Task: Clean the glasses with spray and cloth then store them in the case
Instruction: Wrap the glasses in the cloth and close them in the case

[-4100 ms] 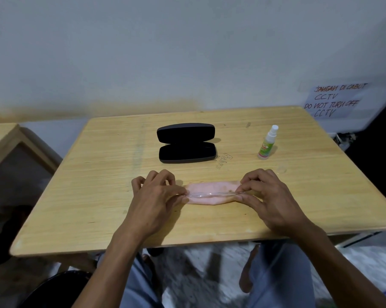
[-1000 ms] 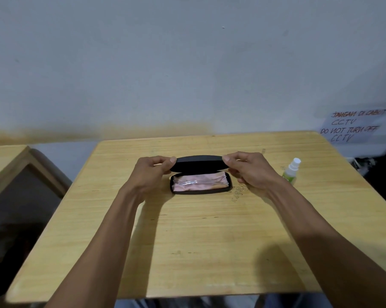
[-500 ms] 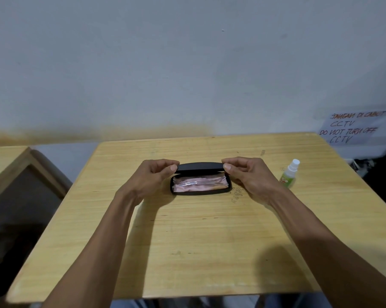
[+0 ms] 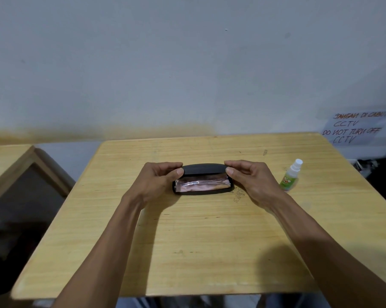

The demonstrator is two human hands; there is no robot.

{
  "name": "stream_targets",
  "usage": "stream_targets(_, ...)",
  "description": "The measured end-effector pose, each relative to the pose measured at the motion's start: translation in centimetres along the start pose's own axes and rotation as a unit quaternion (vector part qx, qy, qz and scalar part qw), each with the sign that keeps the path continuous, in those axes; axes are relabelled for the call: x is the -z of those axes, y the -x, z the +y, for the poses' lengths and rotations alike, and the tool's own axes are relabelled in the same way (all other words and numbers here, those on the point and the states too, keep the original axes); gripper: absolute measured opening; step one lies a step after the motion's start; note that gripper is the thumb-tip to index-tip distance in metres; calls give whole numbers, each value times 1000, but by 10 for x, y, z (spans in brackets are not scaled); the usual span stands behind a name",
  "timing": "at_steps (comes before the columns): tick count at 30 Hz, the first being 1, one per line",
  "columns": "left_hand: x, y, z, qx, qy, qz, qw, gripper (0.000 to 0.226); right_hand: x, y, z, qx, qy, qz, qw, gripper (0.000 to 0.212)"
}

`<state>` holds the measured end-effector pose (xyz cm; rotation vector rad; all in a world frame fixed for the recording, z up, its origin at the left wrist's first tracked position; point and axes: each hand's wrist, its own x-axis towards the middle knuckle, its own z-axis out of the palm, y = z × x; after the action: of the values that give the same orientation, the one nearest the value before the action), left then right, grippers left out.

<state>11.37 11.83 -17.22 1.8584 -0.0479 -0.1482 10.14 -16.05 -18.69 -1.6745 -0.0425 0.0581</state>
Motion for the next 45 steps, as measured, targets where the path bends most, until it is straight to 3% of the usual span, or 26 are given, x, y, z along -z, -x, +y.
stream_targets(30,-8,30,-16,-58,-103,13,993,45,5,19,22,63,107,-45,991,42)
stream_targets(41,-21,42,-17,-138,-186,70,970,44,-2,21,29,92,192,-2,977,57)
stream_targets(45,-22,40,-17,-156,-217,92,959,64,-4,21,31,113,210,10,971,55)
